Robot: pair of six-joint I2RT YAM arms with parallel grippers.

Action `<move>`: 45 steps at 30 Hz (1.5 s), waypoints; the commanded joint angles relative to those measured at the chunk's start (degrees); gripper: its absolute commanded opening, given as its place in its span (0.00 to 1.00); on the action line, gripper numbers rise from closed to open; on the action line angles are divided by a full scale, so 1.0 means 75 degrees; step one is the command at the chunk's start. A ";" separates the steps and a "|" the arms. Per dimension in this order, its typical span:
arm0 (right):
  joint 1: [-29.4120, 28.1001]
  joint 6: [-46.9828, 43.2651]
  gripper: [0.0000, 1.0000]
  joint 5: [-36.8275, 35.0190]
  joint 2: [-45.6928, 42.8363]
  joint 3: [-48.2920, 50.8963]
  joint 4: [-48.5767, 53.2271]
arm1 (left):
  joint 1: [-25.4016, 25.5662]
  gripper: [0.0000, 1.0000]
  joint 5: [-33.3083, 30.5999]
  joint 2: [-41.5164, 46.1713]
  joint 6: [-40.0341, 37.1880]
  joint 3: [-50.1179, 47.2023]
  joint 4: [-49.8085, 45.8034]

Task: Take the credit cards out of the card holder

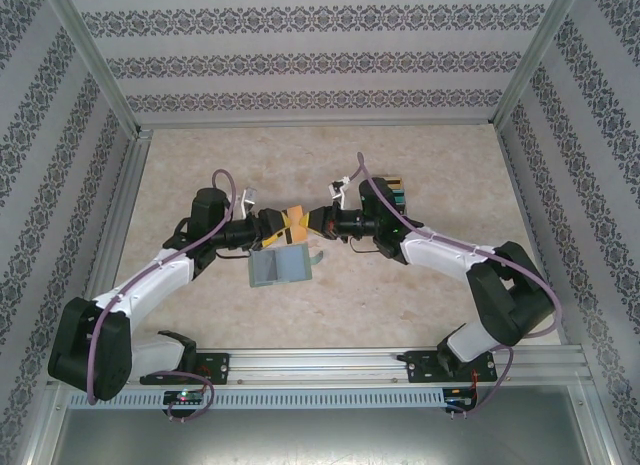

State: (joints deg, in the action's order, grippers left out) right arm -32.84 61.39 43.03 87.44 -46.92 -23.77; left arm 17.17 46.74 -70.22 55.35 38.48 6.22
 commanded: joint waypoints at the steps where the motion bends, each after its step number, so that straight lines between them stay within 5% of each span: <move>1: 0.0288 -0.0348 0.00 0.0021 -0.0461 0.0103 0.0318 | -0.0036 0.86 -0.0049 0.0125 -0.0333 0.0358 -0.0345; 4: 0.0541 -0.0902 0.00 -0.0490 -0.0871 0.0015 0.1313 | -0.0148 1.00 -0.0266 0.0276 -0.0547 0.0532 -0.0836; 11: 0.0696 -0.4058 0.00 -0.3335 -0.1764 -0.1086 0.4918 | -0.0268 0.99 -0.0685 0.0583 -0.1184 0.0895 -0.1867; 17: 0.0826 -0.7811 0.00 -0.4790 -0.1854 -0.1567 0.5954 | -0.0295 0.99 -0.0684 0.0666 -0.1465 0.1127 -0.2223; 30: 0.1491 -1.4732 0.00 -0.5529 -0.1001 -0.2320 0.6324 | -0.0286 0.99 -0.0783 0.1153 -0.2423 0.1350 -0.3278; 40: 0.2005 -1.7446 0.00 -0.5675 0.0283 -0.3192 0.6520 | -0.0285 0.99 -0.0778 0.1528 -0.2353 0.1108 -0.3435; 45: 0.2126 -1.7800 0.00 -0.5689 0.0720 -0.3373 0.6518 | -0.0287 0.99 -0.0863 0.1675 -0.2307 0.1011 -0.3490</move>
State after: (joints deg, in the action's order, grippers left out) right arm -17.69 -67.51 0.71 91.55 -70.19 24.05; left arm 15.62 41.06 -58.92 39.16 46.94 -17.91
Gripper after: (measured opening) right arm 0.063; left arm 0.994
